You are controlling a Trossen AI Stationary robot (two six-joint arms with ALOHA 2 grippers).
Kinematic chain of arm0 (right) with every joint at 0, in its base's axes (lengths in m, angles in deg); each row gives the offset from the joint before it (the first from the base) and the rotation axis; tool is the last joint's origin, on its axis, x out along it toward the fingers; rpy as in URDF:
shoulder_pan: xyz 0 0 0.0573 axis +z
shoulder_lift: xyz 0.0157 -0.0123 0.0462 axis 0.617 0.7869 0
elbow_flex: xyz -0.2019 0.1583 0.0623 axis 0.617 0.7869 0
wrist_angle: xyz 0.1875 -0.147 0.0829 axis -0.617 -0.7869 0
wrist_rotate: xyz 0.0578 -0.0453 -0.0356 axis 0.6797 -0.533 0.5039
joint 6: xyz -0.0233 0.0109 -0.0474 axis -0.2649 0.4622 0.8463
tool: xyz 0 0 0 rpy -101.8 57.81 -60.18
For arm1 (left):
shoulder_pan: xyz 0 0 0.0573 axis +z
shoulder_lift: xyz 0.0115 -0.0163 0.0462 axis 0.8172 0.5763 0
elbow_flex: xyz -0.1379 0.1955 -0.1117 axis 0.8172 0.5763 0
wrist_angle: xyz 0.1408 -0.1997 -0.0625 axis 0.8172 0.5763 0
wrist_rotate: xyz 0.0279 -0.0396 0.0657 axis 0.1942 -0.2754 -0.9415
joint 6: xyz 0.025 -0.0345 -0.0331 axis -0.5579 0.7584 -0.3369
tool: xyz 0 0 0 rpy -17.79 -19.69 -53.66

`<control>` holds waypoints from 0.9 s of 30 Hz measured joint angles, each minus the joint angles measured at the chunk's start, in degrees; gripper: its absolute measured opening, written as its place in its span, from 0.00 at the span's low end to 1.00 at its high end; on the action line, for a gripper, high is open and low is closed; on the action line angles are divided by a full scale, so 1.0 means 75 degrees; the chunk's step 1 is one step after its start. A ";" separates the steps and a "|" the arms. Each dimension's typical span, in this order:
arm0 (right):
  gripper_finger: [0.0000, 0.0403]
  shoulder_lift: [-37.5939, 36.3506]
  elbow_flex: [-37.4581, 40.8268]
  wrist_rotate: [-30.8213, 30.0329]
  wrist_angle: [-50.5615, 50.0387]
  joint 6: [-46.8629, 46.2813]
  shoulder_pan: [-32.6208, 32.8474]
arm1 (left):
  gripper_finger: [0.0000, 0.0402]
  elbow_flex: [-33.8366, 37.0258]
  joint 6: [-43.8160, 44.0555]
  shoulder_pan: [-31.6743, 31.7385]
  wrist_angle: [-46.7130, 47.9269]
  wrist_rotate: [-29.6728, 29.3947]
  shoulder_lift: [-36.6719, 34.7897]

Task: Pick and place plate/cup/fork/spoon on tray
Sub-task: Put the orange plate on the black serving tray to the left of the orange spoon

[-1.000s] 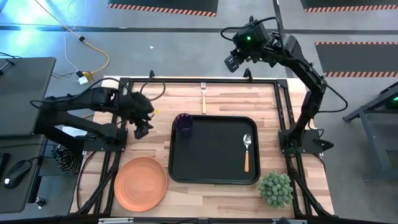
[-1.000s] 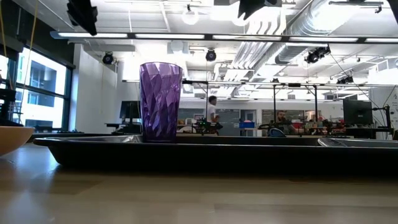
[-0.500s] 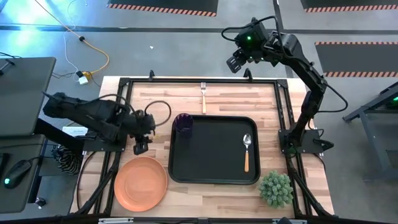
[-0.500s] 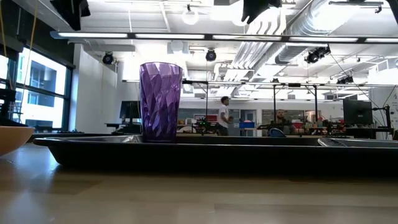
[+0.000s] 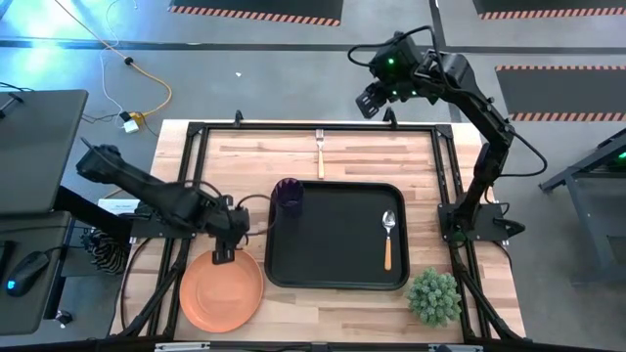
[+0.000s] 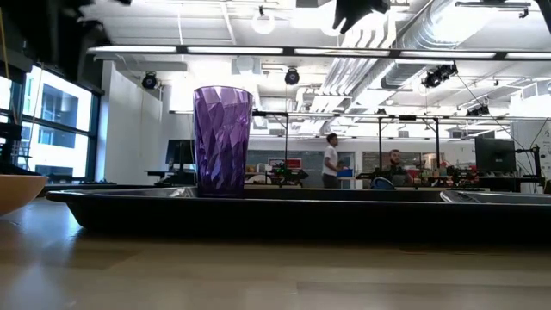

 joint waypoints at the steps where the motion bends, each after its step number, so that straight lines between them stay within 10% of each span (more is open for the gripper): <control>1: 0.34 0.0003 0.0003 0.0013 -0.0053 -0.0019 0.0000 | 0.46 0.0172 0.0087 -0.0070 -0.0159 0.0000 -0.0004; 27: 0.34 0.0003 0.0003 0.0018 -0.0371 -0.0238 0.0003 | 0.46 0.2708 -0.0093 -0.0342 -0.1984 0.0694 0.0066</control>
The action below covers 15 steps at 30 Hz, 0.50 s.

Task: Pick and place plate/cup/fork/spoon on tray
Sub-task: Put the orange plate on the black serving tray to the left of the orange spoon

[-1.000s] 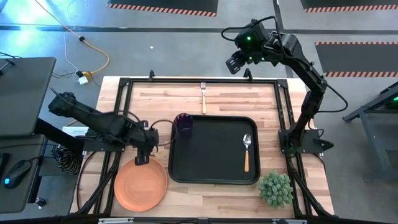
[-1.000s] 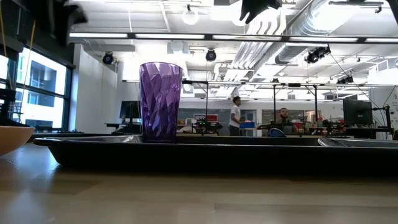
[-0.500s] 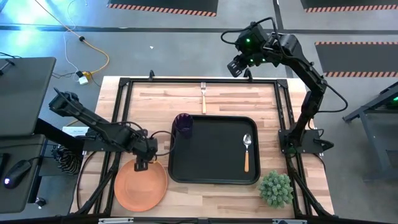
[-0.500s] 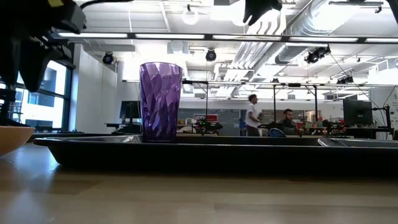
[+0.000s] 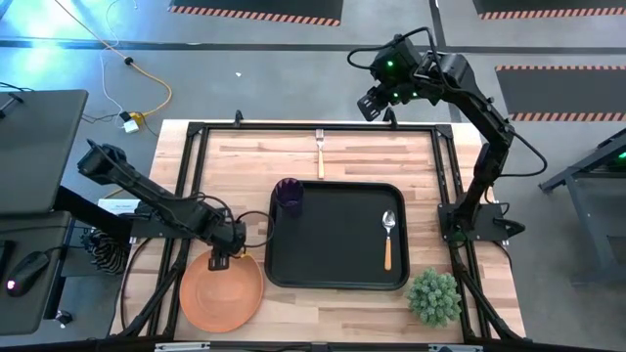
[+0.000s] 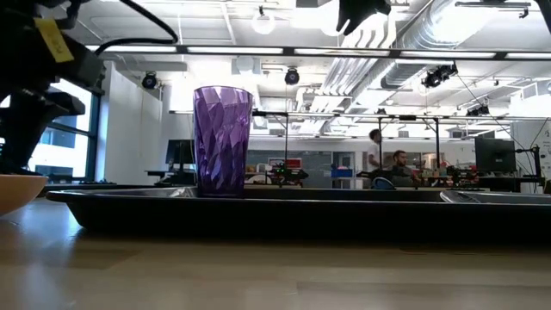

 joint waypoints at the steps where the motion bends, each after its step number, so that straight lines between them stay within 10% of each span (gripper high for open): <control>1: 0.34 0.0000 0.0000 0.0001 -0.0002 -0.0007 -0.0003 | 0.46 0.0058 -0.0058 0.0000 -0.0072 0.0002 -0.0003; 15: 0.34 0.0000 0.0000 -0.0002 -0.0007 -0.0007 -0.0001 | 0.46 0.0795 -0.0012 0.0000 -0.0742 0.0180 0.0000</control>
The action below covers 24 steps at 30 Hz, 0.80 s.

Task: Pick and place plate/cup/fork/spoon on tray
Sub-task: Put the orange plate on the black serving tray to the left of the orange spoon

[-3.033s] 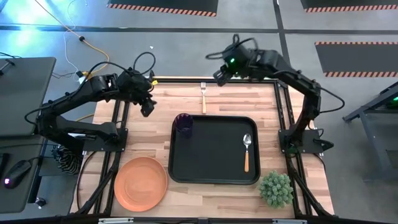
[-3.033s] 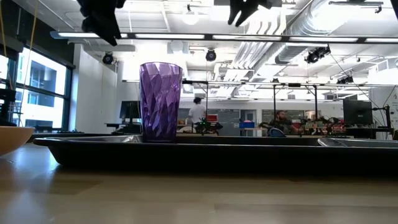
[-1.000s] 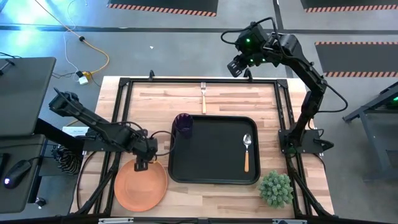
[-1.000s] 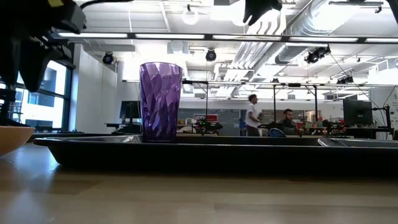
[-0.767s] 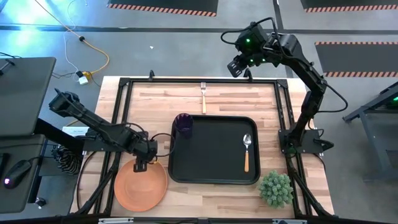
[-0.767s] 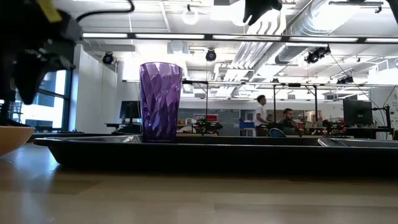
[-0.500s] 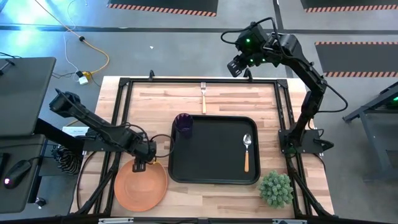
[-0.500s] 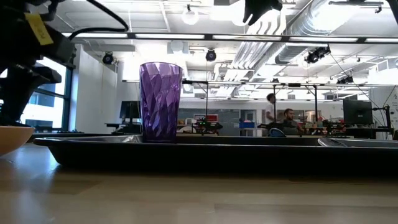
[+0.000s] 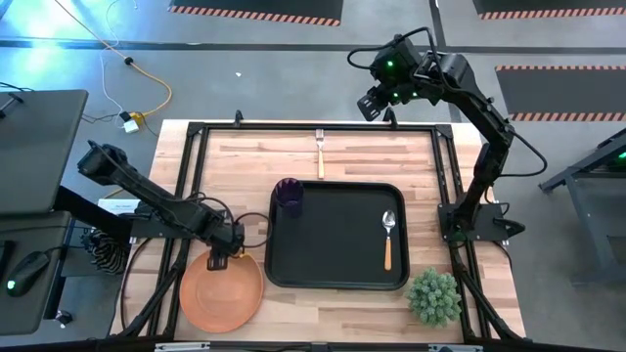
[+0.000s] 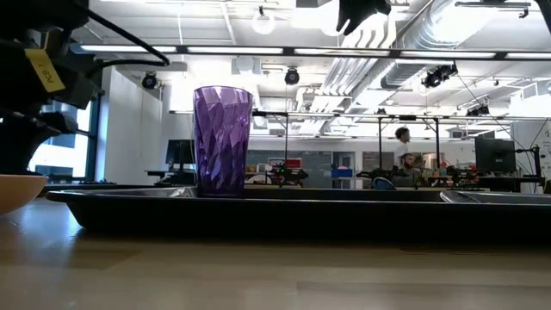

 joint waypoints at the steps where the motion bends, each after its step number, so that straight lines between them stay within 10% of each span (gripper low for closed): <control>1: 0.34 0.0000 0.0001 0.0003 -0.0002 0.0000 -0.0001 | 0.46 0.0081 0.0000 0.0000 -0.0140 0.0107 -0.0001; 12: 0.34 0.0000 0.0000 0.0000 -0.0021 0.0000 0.0000 | 0.44 0.0252 0.0480 0.0000 -0.0296 0.0033 0.0049; 24: 0.34 0.0003 0.0000 0.0000 -0.0021 -0.0002 0.0001 | 0.10 0.0237 0.0880 0.0000 -0.0811 0.0150 0.0357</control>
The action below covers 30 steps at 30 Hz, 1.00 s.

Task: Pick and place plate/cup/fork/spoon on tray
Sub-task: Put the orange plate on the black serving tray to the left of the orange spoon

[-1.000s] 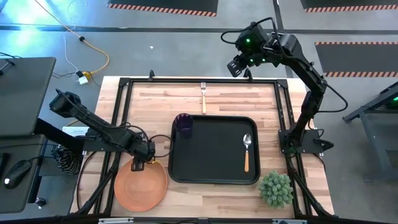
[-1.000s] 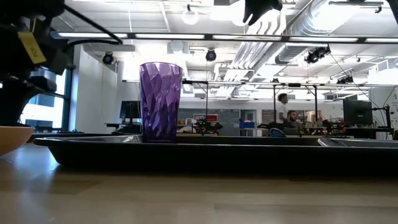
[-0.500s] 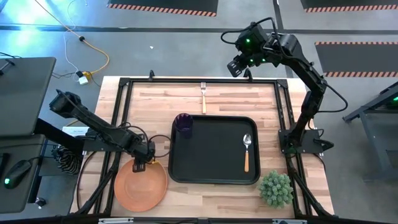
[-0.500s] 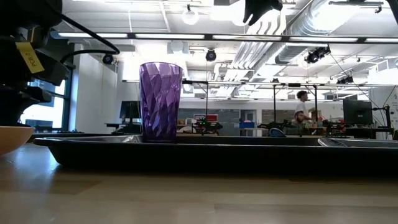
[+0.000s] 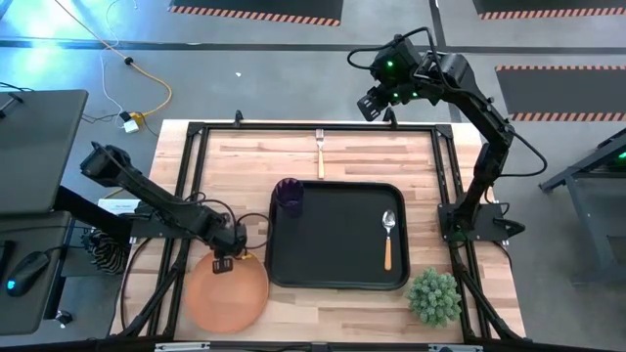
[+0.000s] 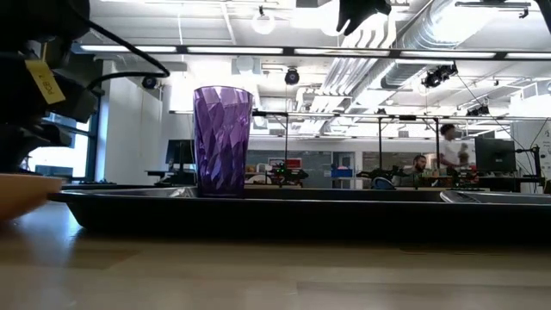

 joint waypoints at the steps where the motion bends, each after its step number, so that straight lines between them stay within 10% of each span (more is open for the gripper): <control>1: 0.34 0.0000 0.0000 0.0000 0.0000 0.0001 -0.0001 | 0.07 -0.0005 0.0076 -0.0004 -0.0032 0.0058 -0.0009; 30: 0.34 0.0000 0.0003 0.0761 -0.0469 -0.0769 0.0000 | 0.00 -0.1092 0.1097 -0.0310 0.0346 0.0533 -0.0097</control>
